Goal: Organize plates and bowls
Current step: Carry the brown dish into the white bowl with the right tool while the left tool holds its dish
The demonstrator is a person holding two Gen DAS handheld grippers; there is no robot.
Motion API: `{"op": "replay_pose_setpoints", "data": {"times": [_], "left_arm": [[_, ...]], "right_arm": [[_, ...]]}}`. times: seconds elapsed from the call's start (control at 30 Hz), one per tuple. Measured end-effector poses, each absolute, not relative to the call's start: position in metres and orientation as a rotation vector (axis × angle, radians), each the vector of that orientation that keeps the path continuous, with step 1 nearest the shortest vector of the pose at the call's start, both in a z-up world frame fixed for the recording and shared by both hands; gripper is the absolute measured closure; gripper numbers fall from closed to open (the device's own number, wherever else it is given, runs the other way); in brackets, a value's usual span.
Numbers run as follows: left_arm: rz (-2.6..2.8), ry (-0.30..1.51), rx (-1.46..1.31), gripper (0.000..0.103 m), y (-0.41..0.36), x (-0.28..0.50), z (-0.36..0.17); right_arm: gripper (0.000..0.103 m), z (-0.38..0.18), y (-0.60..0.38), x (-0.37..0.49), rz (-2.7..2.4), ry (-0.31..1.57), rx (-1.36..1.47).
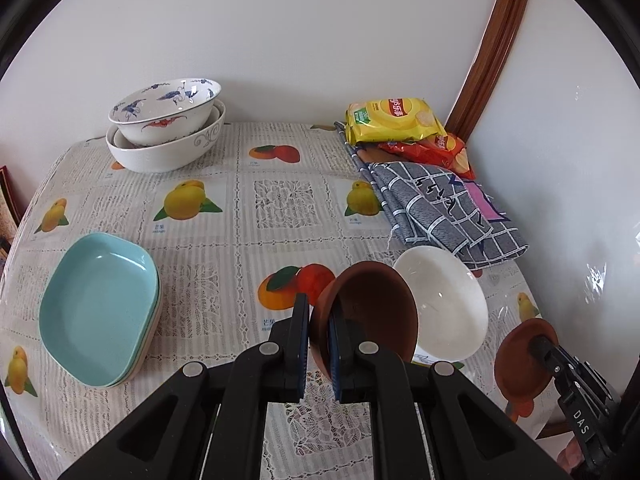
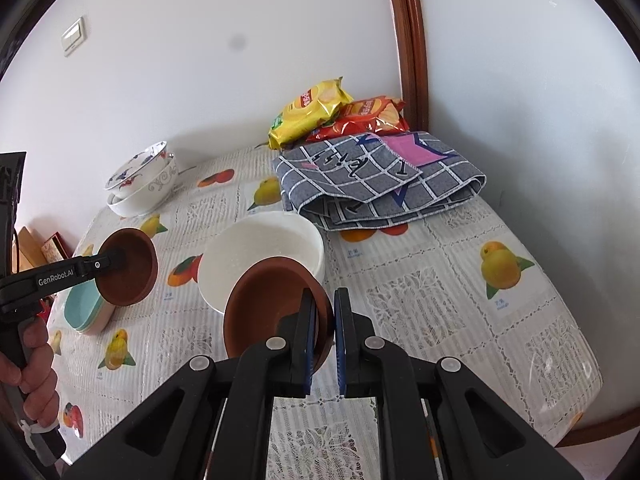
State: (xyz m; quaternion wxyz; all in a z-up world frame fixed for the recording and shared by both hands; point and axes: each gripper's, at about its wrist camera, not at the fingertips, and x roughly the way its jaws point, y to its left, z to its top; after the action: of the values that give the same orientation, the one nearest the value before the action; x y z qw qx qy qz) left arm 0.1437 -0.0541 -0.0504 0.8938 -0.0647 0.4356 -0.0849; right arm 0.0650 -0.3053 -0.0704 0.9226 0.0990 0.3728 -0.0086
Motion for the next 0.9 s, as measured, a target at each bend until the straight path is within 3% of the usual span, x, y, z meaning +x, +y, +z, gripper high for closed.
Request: {"op": "replay_pose_setpoints", "data": {"times": [0.37, 0.9], "left_arm": [[-0.127, 0.885, -0.157, 0.094, -0.03, 0.154, -0.043], [-0.066, 0.936, -0.174, 0.094, -0.011, 0.185, -0.066]], "right_arm": [[0.094, -0.064, -0.286, 0.102, 0.004, 0.764, 0.17], [0.094, -0.103, -0.262, 0.152, 0.038, 0.871, 0.105]]}}
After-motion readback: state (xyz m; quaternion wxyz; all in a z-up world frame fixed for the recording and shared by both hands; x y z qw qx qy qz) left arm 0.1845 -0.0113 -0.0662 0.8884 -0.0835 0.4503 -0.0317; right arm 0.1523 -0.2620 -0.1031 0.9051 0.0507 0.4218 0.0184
